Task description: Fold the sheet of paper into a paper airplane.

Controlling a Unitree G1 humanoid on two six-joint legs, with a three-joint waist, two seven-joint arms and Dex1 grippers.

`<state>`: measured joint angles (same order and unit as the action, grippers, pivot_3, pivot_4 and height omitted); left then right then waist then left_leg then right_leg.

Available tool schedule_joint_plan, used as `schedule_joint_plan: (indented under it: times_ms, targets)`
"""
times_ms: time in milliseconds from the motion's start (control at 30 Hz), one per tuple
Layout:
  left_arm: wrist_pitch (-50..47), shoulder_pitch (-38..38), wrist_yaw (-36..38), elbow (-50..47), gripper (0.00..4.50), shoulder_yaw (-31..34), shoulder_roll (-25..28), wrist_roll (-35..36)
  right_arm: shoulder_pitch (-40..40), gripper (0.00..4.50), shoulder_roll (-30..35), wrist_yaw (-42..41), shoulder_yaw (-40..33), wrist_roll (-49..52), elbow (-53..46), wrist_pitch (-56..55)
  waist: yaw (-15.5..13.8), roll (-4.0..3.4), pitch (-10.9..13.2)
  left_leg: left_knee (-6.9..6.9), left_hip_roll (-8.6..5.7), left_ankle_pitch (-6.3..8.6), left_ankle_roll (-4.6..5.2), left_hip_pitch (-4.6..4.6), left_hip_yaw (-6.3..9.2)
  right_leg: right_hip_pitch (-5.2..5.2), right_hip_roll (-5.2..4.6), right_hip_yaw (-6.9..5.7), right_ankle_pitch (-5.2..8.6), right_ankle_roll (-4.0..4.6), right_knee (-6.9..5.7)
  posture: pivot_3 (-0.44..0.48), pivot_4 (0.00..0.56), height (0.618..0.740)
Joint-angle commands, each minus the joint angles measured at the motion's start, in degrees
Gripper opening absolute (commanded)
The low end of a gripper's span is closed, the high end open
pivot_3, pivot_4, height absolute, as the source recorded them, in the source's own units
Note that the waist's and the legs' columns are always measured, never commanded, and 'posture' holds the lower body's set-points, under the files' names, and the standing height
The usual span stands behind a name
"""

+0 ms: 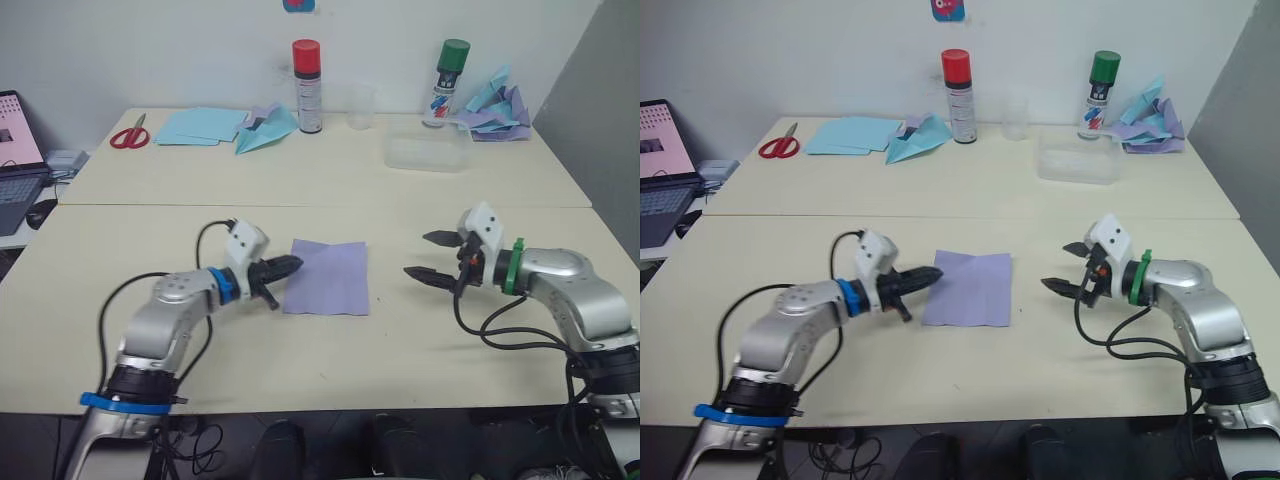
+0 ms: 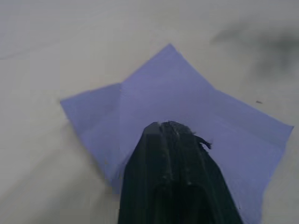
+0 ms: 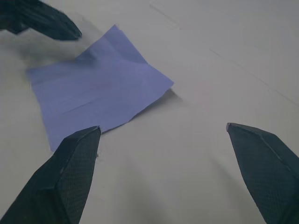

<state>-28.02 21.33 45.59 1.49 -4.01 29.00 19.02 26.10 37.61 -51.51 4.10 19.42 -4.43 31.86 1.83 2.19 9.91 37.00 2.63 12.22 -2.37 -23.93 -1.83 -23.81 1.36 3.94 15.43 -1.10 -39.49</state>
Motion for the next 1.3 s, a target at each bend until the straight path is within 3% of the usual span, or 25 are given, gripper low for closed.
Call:
schedule_joint_plan:
  times_ms: [33,333,367,433,767,800,933,1033,1300]
  targets:
    - [0.78,0.68,-1.35,0.38,0.01,-1.03,-0.96,-1.92,2.12,4.5,-1.47,1.16,0.94,-1.86,0.89,-2.38,0.05,0.0,0.0,0.0,0.0,0.0,0.0,0.01,0.0,0.01,0.01,0.0,0.0,0.0,-0.01,0.0,0.15,0.74]
    - [1.58,-0.3,-1.42,5.52,0.01,-4.27,-1.43,-6.46,6.76,4.5,-8.22,5.65,4.97,-9.43,11.85,-9.57,0.02,-0.01,-0.03,0.01,0.0,0.0,0.0,0.11,0.01,0.1,0.05,-0.01,0.0,0.0,-0.04,0.0,0.15,0.74]
    - [1.9,-0.26,-1.27,6.03,0.0,-4.26,-1.54,-6.53,7.26,4.32,-8.76,5.9,5.56,-10.53,13.47,-10.96,0.03,-0.02,-0.03,0.02,0.0,0.0,0.0,0.13,0.02,0.12,0.04,-0.01,0.0,0.0,-0.03,0.0,0.15,0.74]
    - [2.39,-0.05,-1.04,6.73,0.0,-4.17,-1.62,-6.62,8.26,3.91,-9.32,5.55,6.9,-12.6,16.53,-13.81,0.03,-0.03,-0.04,0.02,0.0,0.0,0.0,0.19,0.01,0.18,0.04,-0.02,0.0,0.0,-0.04,0.0,0.15,0.74]
    - [3.29,-0.57,-0.44,7.66,0.0,-3.5,-1.02,-6.61,9.68,0.19,-13.84,2.34,13.43,-18.96,25.17,-22.92,0.06,-0.04,-0.04,-0.01,0.01,0.0,0.0,0.45,0.01,0.42,0.04,-0.03,0.0,0.0,-0.04,0.0,0.15,0.74]
    - [3.37,-0.78,-0.45,7.66,0.0,-3.48,-0.99,-6.68,9.14,0.04,-14.4,1.55,13.71,-18.6,24.33,-22.27,0.05,-0.04,-0.05,-0.01,0.02,0.0,0.0,0.46,0.02,0.42,0.04,-0.03,0.0,0.01,-0.04,0.0,0.15,0.74]
    - [3.1,-1.27,-0.36,7.21,0.0,-3.38,-1.01,-6.65,7.04,0.04,-17.31,1.33,13.75,-17.46,20.84,-19.49,0.08,-0.04,-0.05,-0.03,0.05,0.0,0.0,0.52,0.03,0.46,0.04,-0.02,0.0,0.01,-0.04,0.0,0.15,0.74]
    - [3.11,-1.26,-0.5,7.33,0.0,-3.62,-1.21,-6.92,6.4,0.04,-21.59,2.44,9.88,-11.89,17.72,-13.7,0.16,-0.05,-0.05,-0.04,0.07,0.0,0.0,0.56,0.06,0.48,0.05,-0.01,0.0,0.01,-0.06,0.0,0.15,0.74]
    - [2.85,-0.4,0.16,7.5,0.0,-4.01,-1.0,-7.21,8.58,0.04,-27.38,3.99,7.69,-7.48,16.2,-7.88,0.1,-0.05,-0.06,-0.02,0.06,0.0,0.0,0.61,0.11,0.51,0.03,-0.05,0.01,0.01,-0.1,0.0,0.15,0.74]
